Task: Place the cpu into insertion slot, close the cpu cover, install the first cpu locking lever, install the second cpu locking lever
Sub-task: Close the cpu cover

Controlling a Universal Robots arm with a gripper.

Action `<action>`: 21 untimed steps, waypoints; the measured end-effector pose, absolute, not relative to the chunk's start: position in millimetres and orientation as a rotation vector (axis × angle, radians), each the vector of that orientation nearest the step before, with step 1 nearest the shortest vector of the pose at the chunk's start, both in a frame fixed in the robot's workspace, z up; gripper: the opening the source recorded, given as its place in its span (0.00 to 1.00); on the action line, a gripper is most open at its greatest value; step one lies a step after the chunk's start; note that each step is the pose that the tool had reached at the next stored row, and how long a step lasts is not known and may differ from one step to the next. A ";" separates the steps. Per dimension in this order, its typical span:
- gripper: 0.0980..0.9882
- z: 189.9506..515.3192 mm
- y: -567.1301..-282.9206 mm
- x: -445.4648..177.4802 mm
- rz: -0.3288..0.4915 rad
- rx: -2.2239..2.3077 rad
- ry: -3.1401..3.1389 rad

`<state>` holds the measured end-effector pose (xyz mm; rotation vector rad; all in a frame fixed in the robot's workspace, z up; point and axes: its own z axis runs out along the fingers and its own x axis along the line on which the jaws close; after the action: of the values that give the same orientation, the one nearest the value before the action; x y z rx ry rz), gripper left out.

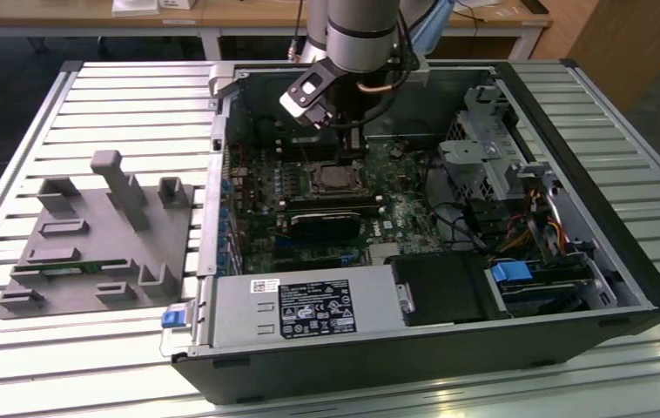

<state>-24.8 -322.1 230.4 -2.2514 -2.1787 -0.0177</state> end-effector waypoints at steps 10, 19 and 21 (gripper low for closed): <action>0.01 230.3 -322.1 -24.9 -0.017 -2.131 -2.296; 0.01 230.2 -322.1 -24.9 -0.013 -1.941 -2.460; 0.01 230.2 -322.1 -24.9 -0.012 -1.896 -2.494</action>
<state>-24.9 -322.1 230.2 -1.8962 -2.4945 -0.0124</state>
